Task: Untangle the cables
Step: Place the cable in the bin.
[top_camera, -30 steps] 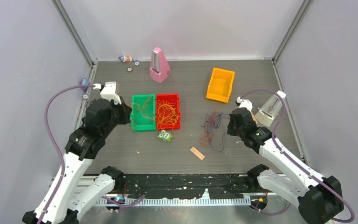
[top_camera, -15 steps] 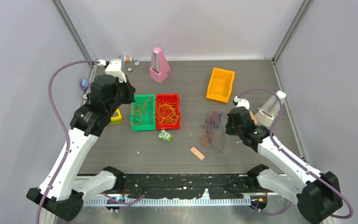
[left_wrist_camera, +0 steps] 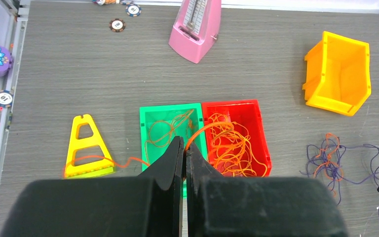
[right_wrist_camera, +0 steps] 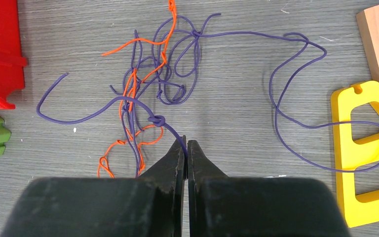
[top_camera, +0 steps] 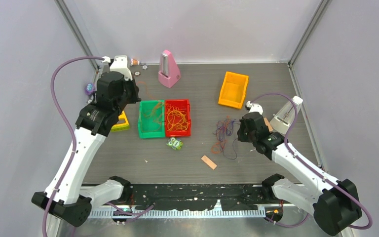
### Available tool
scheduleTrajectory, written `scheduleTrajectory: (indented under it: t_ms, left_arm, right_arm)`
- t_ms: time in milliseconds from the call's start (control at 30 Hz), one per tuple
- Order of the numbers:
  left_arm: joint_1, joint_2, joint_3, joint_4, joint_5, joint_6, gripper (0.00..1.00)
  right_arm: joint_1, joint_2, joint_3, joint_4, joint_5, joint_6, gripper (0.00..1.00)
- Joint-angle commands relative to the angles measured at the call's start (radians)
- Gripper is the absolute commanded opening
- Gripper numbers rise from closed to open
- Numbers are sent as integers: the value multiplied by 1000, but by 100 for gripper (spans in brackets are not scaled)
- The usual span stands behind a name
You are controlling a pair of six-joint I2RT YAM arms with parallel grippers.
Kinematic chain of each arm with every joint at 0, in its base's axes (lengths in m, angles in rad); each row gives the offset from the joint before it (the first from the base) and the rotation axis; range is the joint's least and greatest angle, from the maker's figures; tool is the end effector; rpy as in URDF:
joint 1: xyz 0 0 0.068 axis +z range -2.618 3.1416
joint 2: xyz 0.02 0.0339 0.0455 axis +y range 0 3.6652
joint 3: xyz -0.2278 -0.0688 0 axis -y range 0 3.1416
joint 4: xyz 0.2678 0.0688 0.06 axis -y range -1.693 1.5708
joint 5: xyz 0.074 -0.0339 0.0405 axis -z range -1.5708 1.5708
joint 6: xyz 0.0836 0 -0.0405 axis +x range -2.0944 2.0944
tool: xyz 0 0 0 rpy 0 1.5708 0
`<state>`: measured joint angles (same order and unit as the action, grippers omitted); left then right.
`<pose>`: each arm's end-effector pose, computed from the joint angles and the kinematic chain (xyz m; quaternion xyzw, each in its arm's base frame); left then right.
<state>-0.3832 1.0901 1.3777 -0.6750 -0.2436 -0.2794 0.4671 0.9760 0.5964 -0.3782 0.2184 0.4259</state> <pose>0.2840 -0.0927 0.3904 -0.0249 0.8263 -0.0847 0.5563 0.2549 0.1083 0.1517 0.0243 0.9137 0.0794 0.3977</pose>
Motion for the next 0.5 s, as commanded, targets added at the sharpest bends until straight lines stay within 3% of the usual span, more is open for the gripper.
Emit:
scheduleTrajectory:
  t_ms: [0,467]
  left_arm:
    - [15,-3,61,8,-14,18,0]
    - [99,17,153,2,-21,51,0]
  right_arm:
    - [-6,0,29,39,-7,-2,6]
    - [-12,28,53,46,-25,-7,6]
